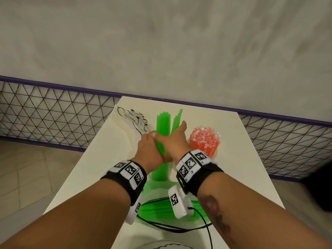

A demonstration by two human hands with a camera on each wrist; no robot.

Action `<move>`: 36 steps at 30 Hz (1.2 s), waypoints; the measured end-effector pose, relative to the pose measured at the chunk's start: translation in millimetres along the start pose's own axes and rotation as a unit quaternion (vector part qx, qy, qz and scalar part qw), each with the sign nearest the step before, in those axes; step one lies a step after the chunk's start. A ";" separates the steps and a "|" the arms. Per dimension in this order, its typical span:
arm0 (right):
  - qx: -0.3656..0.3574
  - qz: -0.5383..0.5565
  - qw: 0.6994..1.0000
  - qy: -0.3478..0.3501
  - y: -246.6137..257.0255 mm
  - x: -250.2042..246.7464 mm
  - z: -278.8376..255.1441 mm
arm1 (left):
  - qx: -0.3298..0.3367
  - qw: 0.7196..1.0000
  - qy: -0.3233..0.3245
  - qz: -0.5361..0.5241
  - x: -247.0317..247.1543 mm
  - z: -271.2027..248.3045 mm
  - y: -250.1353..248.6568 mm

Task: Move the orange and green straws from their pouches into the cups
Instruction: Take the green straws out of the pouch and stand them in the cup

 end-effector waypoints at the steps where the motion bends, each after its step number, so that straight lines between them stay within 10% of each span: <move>1: -0.004 0.013 1.000 -0.010 3.8 -1.8 4.7 | -0.002 1.000 0.002 0.007 0.9 -0.4 0.4; 18: -0.160 -0.081 0.984 0.008 24.1 -1.7 25.9 | -0.014 1.000 0.013 0.021 4.7 2.9 2.4; 23: -0.410 -0.295 0.862 -0.034 86.4 1.1 3.3 | 0.002 1.000 0.001 0.029 4.2 5.9 2.7; 27: -0.324 -0.384 0.862 0.071 60.0 16.5 26.4 | 0.011 0.999 -0.006 0.052 5.0 5.8 1.1; 36: -0.346 -0.364 0.865 0.002 72.3 -7.6 8.8 | 0.023 0.999 -0.002 0.046 4.7 7.8 -1.7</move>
Point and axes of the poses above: each hand's wrist, its own z-axis towards the middle knuckle, its own x-axis out of the palm, y = z × x, the point moved 10 cm from there along z, towards the middle knuckle, and after that the axes turned 10 degrees about -x, right-handed, at the moved point
